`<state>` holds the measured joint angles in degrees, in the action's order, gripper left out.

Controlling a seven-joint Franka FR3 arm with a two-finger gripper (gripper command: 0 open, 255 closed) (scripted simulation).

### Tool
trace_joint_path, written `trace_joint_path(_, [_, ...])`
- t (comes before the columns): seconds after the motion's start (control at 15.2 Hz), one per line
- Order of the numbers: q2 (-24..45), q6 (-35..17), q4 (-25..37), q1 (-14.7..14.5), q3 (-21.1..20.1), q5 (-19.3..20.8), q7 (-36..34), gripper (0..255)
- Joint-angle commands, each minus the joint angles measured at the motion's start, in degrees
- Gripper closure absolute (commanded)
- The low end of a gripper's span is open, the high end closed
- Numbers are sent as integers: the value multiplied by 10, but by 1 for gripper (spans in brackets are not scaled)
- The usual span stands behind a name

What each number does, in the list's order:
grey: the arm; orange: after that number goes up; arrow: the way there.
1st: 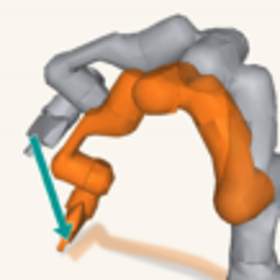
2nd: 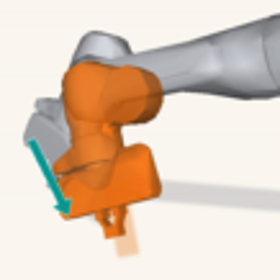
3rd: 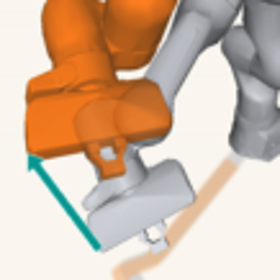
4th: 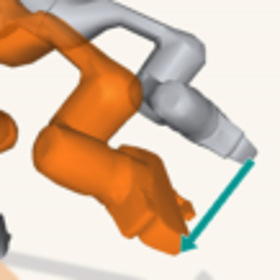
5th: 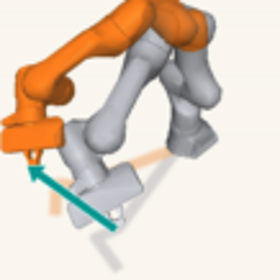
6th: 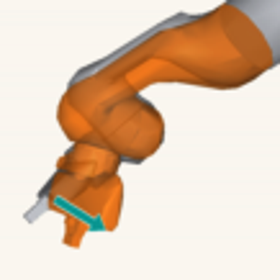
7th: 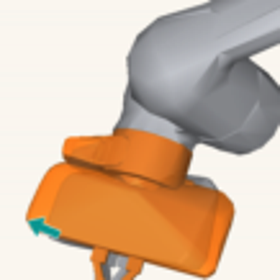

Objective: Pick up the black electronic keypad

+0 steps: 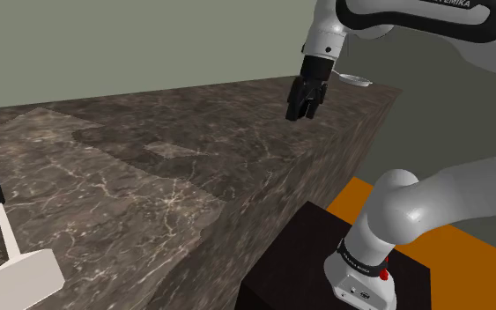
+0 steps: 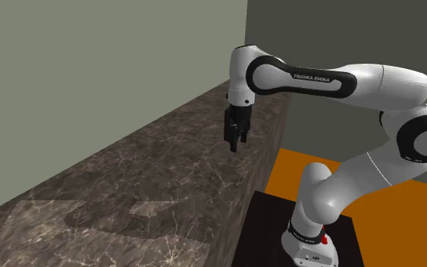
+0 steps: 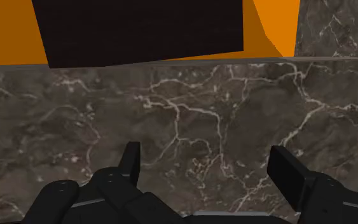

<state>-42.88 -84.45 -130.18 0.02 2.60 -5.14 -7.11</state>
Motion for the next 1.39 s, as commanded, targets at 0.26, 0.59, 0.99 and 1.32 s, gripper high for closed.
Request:
trace_joint_path(0.26, [68, 9, 85, 52, -14, 7, -123, 0])
trace_joint_path(0.59, [144, 37, 195, 114, -25, 26, -276, 0])
trace_joint_path(0.99, [206, 74, 297, 168, -28, 50, -424, 0])
trace_joint_path(1.32, [188, 35, 240, 168, -28, 50, -424, 0])
